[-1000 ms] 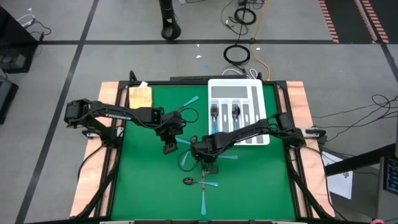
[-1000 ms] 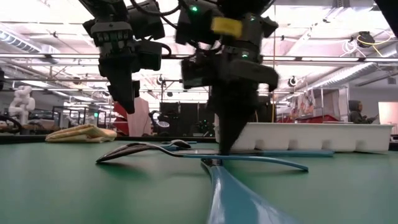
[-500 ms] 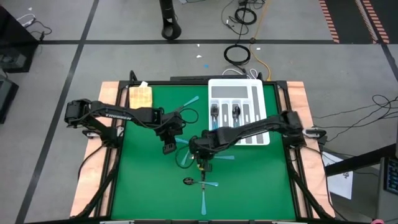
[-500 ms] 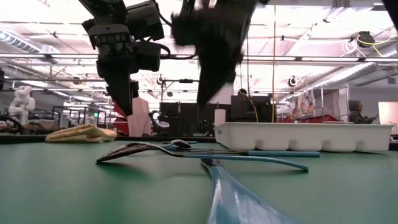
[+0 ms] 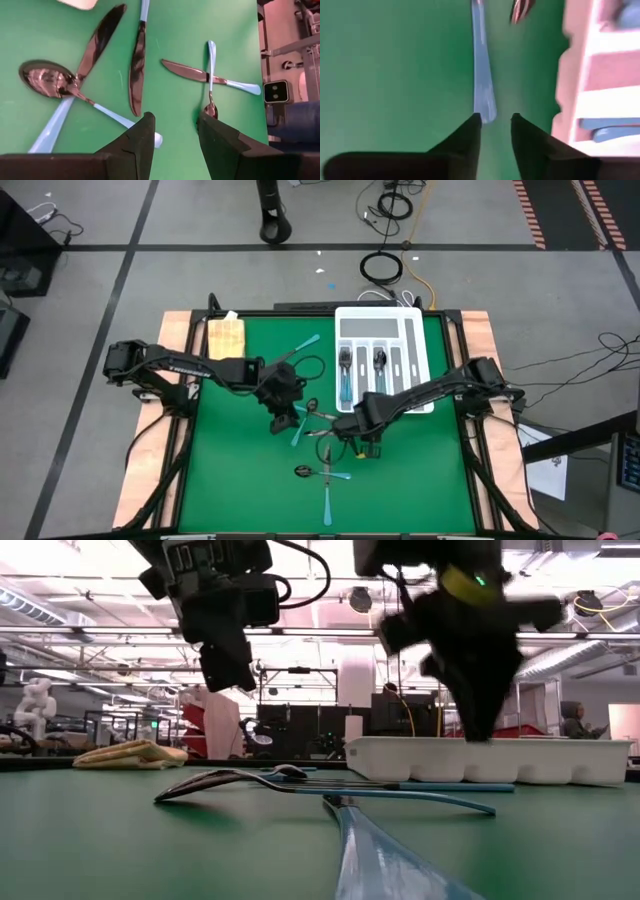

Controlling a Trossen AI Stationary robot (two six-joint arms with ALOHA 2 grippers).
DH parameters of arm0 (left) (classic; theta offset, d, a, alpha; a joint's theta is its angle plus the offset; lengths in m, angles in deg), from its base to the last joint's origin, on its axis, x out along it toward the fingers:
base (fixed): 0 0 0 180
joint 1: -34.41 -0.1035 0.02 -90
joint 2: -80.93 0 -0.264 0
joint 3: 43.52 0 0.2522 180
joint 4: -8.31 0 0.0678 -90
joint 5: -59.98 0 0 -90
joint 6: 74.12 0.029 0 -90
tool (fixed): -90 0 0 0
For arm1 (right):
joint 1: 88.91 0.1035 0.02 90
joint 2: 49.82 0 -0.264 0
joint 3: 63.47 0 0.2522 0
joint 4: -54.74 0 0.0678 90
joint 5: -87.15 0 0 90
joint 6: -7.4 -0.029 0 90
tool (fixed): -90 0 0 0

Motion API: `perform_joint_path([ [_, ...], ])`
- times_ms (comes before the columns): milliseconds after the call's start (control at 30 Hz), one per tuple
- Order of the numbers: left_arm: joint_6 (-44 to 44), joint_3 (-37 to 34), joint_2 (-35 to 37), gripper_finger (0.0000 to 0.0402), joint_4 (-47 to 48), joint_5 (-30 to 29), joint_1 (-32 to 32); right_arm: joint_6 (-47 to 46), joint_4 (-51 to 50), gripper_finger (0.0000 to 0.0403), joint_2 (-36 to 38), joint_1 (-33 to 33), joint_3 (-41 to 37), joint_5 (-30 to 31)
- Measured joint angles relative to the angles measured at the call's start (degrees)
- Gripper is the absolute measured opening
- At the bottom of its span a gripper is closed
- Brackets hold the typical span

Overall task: Sort silverware
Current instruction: Put the blue table knife into the silverware organizer

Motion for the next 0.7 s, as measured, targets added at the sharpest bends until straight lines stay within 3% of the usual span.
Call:
perform_joint_path([
  [167, -1.1, 0.0, 0.0, 0.0153, -0.2, -0.3, 1.0, -0.2, 6.3, 0.0125, 0.0, 0.5, -6.3, 0.2],
  [467, -5.6, 0.0, 0.0, 0.0153, -5.3, -2.5, 1.2, -1.3, 18.5, 0.0117, 0.6, 0.5, -14.2, -2.6],
  [700, -7.6, 0.0, 0.0, 0.0153, -7.7, -9.7, 2.8, -2.1, 19.8, 0.0116, 0.5, 0.6, -15.1, -2.4],
])
